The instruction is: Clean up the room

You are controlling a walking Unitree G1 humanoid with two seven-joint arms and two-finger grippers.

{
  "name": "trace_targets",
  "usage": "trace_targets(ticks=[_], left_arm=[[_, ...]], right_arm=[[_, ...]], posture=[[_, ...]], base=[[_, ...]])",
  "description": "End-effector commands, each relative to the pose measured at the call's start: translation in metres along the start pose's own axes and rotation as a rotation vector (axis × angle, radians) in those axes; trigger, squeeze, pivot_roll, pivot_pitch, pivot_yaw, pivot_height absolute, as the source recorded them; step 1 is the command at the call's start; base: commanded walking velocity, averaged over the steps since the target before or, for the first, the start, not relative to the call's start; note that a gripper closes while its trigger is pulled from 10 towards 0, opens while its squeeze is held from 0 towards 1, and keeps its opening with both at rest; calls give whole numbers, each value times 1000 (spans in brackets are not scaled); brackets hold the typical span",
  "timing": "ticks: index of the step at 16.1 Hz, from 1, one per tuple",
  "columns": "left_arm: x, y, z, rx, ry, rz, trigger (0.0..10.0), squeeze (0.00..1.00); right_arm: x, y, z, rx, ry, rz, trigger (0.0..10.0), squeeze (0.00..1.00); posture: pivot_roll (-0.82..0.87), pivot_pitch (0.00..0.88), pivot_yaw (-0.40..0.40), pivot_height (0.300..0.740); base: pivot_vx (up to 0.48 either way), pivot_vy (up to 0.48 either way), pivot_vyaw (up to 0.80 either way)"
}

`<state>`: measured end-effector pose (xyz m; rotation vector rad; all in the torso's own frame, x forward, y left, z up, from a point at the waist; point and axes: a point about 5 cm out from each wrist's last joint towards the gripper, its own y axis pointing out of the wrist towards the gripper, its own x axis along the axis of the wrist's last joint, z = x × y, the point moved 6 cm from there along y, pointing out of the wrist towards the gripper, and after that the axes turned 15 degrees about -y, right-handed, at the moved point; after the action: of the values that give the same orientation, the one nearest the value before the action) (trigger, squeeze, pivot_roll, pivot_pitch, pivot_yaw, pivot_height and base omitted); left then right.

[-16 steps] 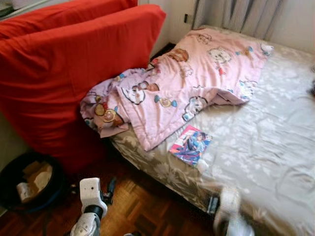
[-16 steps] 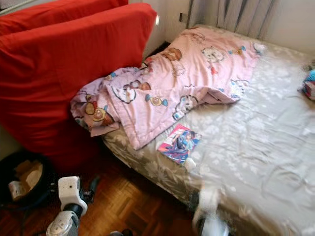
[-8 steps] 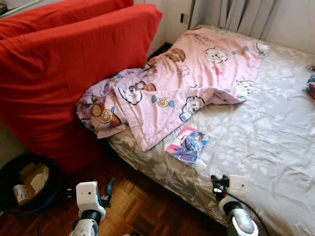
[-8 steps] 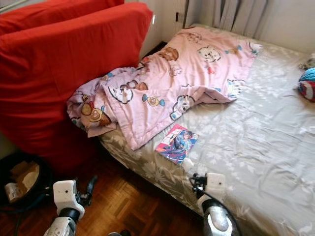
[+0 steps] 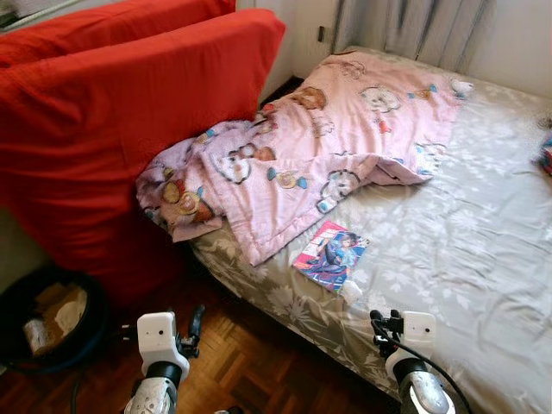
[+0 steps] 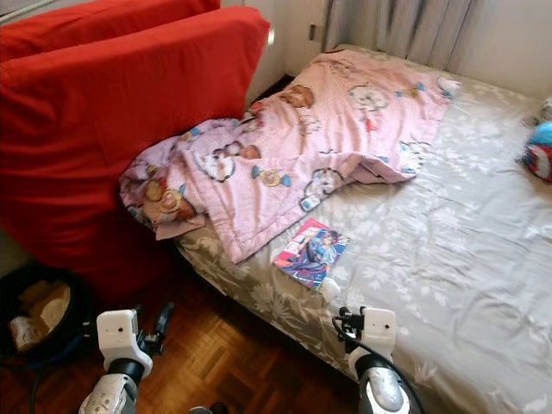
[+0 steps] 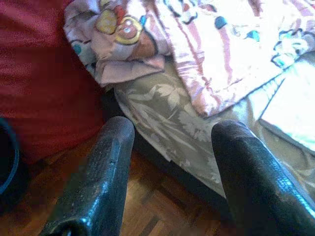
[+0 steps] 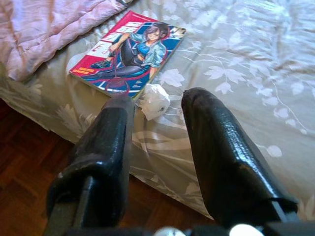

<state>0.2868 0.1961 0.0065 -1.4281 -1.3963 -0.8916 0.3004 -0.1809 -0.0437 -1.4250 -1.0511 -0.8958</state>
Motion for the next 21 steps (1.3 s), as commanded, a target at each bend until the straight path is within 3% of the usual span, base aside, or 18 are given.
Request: trace_targets(ticks=[1,21], left_arm=[[-6,-4,5,17,-12,29,10000,0],[1,0,2,22,-34,20,10000,0]], right_arm=[[-2,-1,-1,-8,20,9,10000,0],[9,2,11,47,15,-30,10000,0]], posture=[[0,121,-21,740],[-1,156,-24,740]], base=[[0,0,0],[26,0,0]])
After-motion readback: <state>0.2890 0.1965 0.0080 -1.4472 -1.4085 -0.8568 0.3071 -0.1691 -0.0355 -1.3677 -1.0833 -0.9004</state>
